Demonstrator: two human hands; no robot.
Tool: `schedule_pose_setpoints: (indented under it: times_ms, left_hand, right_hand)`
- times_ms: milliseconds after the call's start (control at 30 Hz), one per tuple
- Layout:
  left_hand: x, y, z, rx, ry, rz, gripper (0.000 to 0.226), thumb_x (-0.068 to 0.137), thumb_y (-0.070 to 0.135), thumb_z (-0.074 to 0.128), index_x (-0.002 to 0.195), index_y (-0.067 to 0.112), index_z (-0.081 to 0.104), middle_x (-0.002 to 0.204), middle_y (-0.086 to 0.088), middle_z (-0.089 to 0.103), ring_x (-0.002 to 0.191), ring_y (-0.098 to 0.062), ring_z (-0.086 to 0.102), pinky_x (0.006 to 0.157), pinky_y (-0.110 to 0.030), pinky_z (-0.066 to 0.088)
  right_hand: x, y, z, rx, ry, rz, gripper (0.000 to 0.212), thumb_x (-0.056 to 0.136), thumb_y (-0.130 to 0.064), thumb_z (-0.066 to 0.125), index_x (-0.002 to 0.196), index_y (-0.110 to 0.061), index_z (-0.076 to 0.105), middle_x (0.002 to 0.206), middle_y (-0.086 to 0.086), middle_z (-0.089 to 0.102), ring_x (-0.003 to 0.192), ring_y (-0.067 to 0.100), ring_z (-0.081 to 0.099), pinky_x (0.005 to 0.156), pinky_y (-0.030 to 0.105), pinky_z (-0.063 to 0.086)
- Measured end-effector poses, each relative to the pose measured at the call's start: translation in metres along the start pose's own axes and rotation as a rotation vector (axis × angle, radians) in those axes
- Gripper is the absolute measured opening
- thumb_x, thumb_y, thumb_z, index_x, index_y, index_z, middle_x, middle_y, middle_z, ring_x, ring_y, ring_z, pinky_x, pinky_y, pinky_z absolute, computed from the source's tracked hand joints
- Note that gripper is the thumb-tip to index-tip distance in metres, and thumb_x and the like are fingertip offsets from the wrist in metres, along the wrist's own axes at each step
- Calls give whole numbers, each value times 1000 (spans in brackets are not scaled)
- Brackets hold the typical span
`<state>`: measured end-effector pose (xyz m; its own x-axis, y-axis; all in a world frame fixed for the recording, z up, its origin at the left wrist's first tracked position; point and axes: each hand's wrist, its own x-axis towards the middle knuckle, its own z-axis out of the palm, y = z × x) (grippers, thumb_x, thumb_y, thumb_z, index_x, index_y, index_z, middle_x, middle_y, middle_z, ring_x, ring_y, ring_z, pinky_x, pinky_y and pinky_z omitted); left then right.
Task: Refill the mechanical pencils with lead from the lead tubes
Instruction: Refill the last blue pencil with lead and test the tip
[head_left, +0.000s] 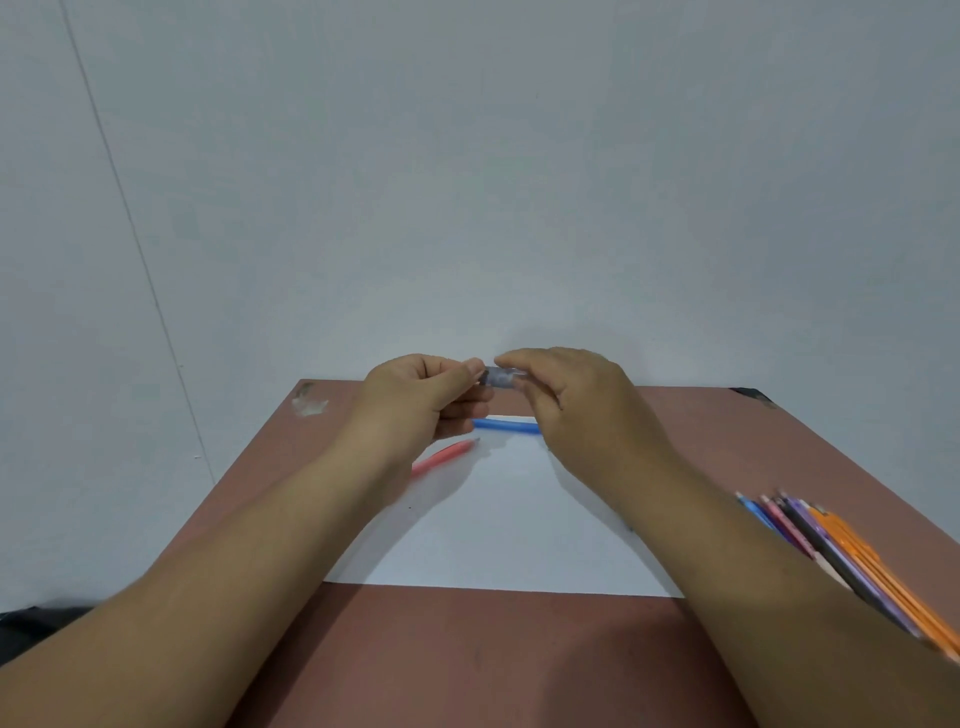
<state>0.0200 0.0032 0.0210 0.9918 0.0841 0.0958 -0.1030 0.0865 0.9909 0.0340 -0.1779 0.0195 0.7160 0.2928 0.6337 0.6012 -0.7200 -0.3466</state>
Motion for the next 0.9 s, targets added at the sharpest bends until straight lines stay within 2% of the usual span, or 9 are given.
schedule_pose_setpoints:
  times_ms: [100, 233, 300, 367, 500, 600, 733, 800, 900]
  left_hand:
    - [-2, 0, 3, -122, -43, -122, 19, 95, 23, 69, 96, 4, 70, 96, -15, 78, 83, -19, 74, 72, -28, 60]
    - [-5, 2, 7, -253, -74, -274, 32, 98, 29, 64, 110, -1, 64, 102, -20, 76, 89, -27, 76, 73, -30, 62]
    - [-5, 4, 7, -342, -75, -353, 45, 101, 40, 58, 115, -3, 61, 106, -24, 74, 95, -33, 75, 79, -36, 62]
    - [-5, 5, 6, -398, -80, -402, 58, 101, 50, 51, 120, -5, 59, 109, -27, 73, 98, -38, 74, 83, -40, 62]
    - [-3, 6, 2, -467, -131, -445, 76, 101, 59, 43, 131, -10, 52, 118, -30, 68, 102, -43, 71, 90, -44, 60]
    - [-3, 6, 1, -501, -186, -480, 83, 100, 63, 41, 135, -12, 48, 125, -33, 64, 106, -46, 69, 92, -45, 59]
    - [-3, 6, 1, -526, -221, -489, 84, 99, 65, 41, 130, -13, 50, 127, -34, 62, 110, -48, 67, 99, -46, 53]
    - [-3, 5, 0, -533, -230, -486, 84, 99, 66, 40, 128, -12, 51, 127, -34, 62, 111, -48, 67, 101, -46, 52]
    - [0, 3, -1, -538, -276, -491, 91, 97, 70, 39, 132, -13, 52, 129, -34, 61, 115, -47, 65, 103, -46, 53]
  right_hand:
    - [1, 6, 4, -92, 38, -19, 32, 98, -9, 57, 123, -25, 70, 106, -4, 69, 102, 25, 59, 87, 45, 52]
    - [2, 7, 1, -119, 29, -67, 64, 83, 13, 51, 128, -31, 65, 97, -7, 60, 96, 20, 51, 79, 44, 53]
    - [4, 2, -7, -58, 5, -19, 78, 89, 11, 48, 144, -44, 45, 94, -18, 53, 96, 11, 46, 78, 36, 52]
    - [3, -5, -14, -50, -4, 4, 86, 92, 11, 43, 143, -57, 29, 90, -19, 46, 93, 11, 46, 71, 32, 49]
    - [2, 3, -13, -179, 24, -122, 72, 75, 9, 35, 123, -35, 68, 89, -5, 54, 89, 25, 47, 66, 47, 53]
    - [4, 1, -14, -135, -68, -10, 89, 86, 11, 44, 153, -47, 32, 94, -9, 53, 96, 19, 44, 76, 44, 53]
    - [3, -10, -19, -98, -84, 4, 102, 94, 5, 49, 151, -59, -5, 87, -16, 44, 89, 14, 43, 73, 38, 53]
    - [3, -12, -18, -82, -70, -6, 101, 92, 6, 49, 147, -64, 3, 84, -17, 42, 86, 16, 43, 67, 37, 49]
    - [3, -3, -14, -181, -96, -104, 71, 84, 11, 50, 124, -47, 60, 90, -12, 51, 91, 23, 45, 66, 41, 48]
